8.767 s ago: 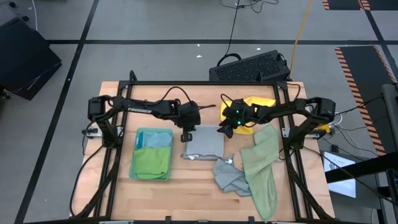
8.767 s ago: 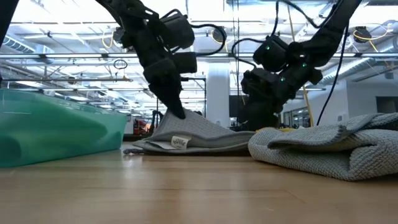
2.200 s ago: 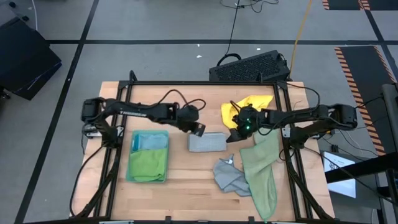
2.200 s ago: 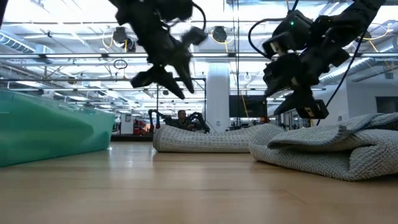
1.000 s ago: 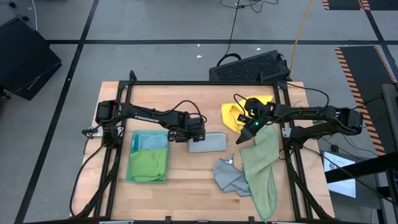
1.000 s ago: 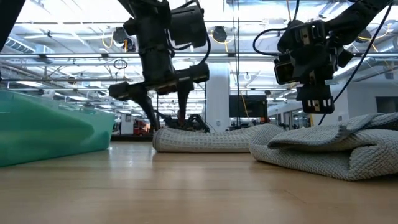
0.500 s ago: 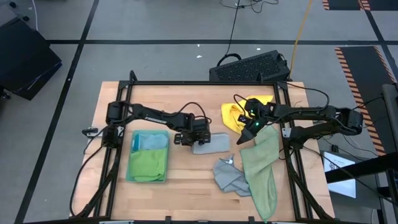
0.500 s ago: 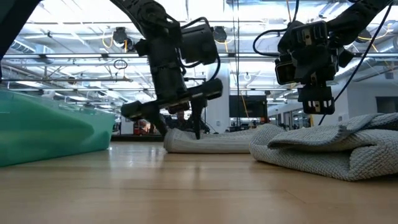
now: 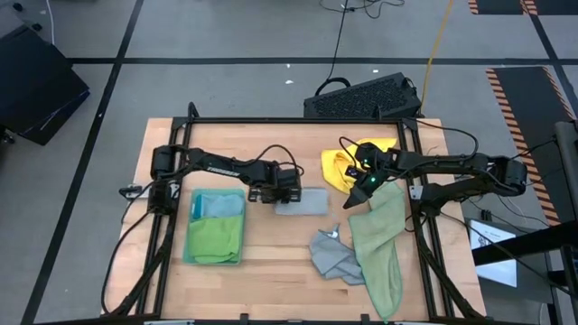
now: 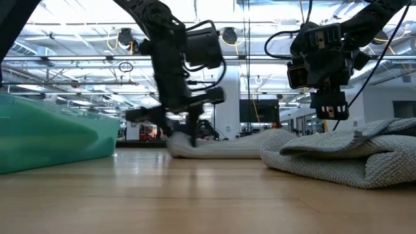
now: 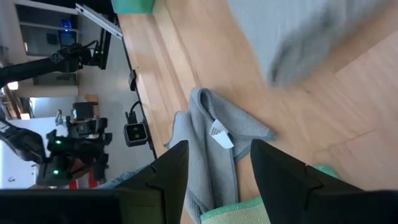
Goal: Fold microfiber towels
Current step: Put the top gray microfiber cloth into the green bin
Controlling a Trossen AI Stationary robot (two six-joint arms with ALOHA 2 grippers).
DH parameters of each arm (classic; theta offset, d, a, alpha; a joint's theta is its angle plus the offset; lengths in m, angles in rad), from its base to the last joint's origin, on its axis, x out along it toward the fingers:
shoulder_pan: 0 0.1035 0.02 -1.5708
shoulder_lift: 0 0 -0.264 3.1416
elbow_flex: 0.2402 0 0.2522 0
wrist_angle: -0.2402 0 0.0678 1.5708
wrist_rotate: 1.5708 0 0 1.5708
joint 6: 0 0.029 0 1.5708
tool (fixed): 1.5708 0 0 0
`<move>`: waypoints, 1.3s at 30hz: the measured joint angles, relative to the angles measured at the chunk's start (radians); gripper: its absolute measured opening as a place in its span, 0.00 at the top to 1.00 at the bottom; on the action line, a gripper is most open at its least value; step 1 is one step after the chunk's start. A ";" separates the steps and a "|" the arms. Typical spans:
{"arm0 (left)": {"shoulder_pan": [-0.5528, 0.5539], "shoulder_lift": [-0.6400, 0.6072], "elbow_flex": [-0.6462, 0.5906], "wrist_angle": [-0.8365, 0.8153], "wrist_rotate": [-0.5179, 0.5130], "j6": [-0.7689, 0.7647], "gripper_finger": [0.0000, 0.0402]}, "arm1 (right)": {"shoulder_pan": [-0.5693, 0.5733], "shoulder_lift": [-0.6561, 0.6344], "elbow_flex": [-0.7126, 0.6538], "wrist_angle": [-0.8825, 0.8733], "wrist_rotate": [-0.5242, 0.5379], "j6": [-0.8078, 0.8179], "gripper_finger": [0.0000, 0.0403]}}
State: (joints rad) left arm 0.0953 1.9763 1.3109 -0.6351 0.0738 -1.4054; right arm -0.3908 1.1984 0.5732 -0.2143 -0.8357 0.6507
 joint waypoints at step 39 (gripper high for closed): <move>0.016 0.075 0.006 -0.041 0.006 -0.005 0.43 | 0.000 0.000 0.000 -0.050 -0.006 -0.062 0.59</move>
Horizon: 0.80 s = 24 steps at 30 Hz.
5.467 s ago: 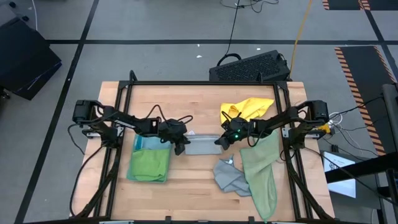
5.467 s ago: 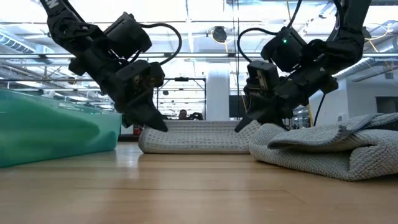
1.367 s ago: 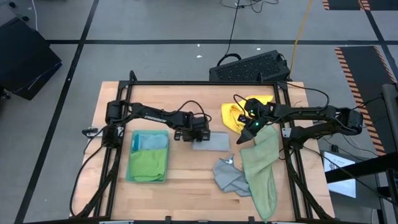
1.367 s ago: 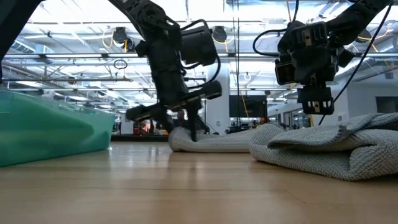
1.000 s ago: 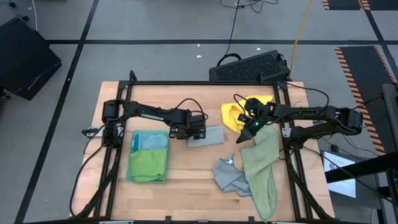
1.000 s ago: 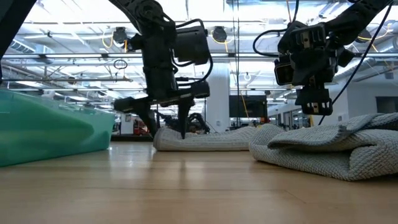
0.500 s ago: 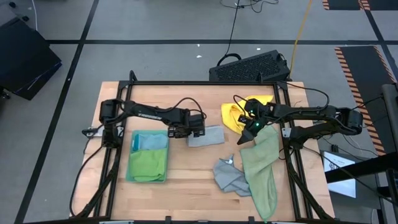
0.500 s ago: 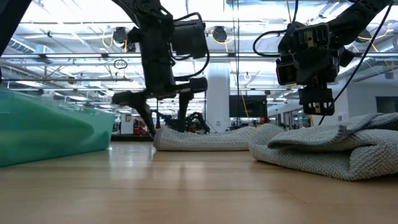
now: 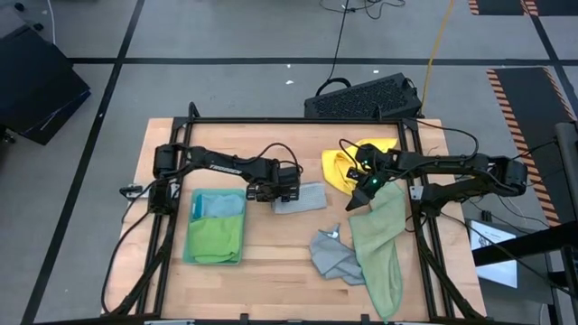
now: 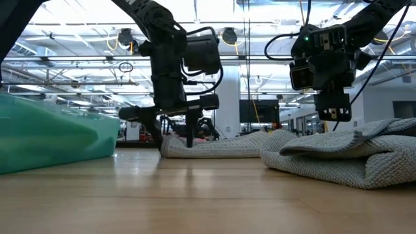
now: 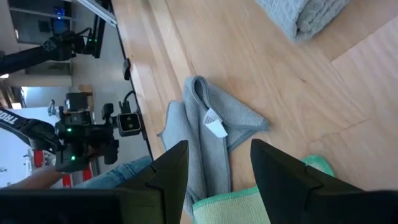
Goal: Fold microfiber towels
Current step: Put the top gray microfiber cloth into the green bin
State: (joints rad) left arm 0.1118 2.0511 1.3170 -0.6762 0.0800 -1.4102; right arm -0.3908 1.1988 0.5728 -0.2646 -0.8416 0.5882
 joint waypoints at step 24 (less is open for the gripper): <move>0.011 -0.273 -0.008 -0.109 -0.087 0.368 0.93 | 0.000 0.000 0.000 0.012 0.106 0.040 0.59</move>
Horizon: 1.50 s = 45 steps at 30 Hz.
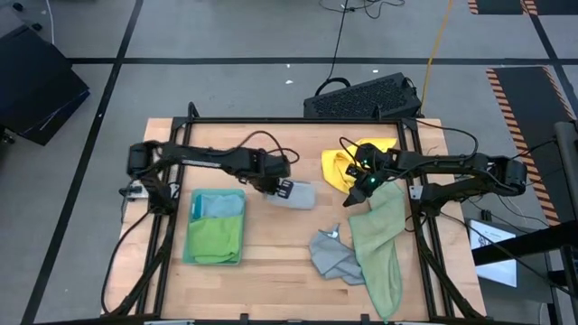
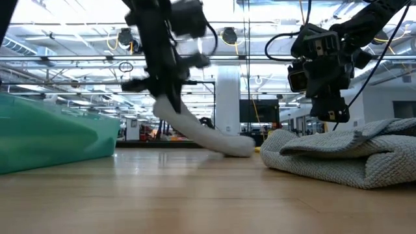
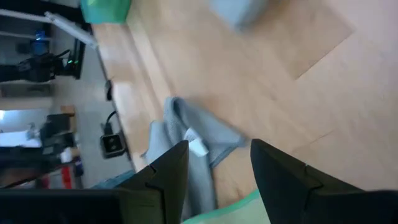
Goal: Fold microfiber towels
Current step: Put the top gray microfiber cloth into the green bin
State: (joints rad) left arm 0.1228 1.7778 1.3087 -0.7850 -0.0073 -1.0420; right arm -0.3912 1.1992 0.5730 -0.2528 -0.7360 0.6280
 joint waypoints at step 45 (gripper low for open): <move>-0.110 -0.475 -0.433 -0.597 0.044 -0.330 0.91 | 0.000 0.000 0.000 0.069 0.162 0.016 0.59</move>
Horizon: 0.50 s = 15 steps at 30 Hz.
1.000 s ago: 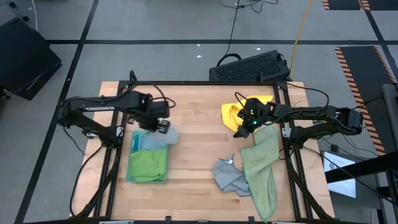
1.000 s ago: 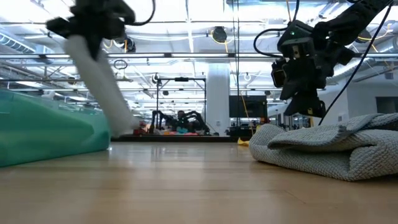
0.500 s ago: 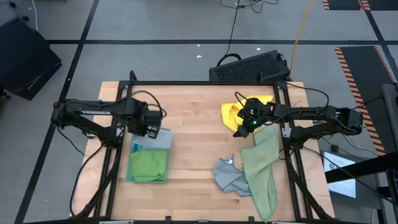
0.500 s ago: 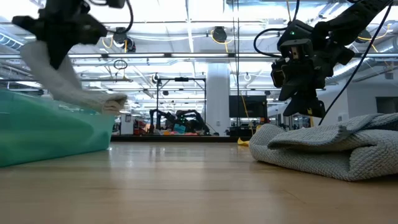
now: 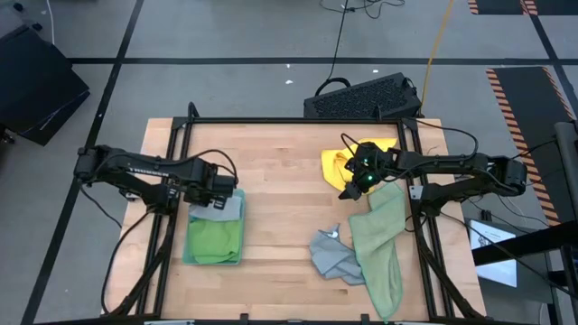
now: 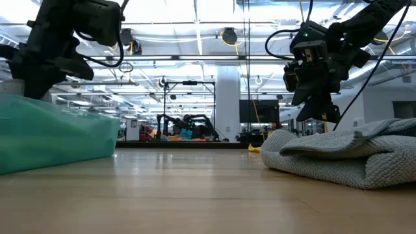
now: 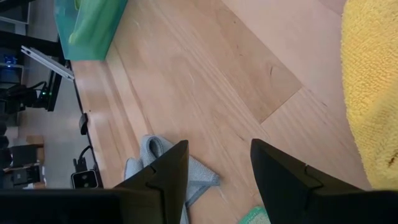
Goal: Fold microfiber towels
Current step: Put the top gray microfiber cloth into the green bin
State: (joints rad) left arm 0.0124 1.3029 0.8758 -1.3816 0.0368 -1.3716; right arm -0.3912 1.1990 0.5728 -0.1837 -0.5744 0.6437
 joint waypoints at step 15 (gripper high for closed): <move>0.038 -0.025 0.051 -0.072 0.040 0.053 0.51 | 0.000 0.000 0.000 0.000 -0.002 0.000 0.59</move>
State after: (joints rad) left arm 0.0509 1.2782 0.9270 -1.4537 0.0765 -1.3181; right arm -0.3912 1.1992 0.5728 -0.1841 -0.5766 0.6434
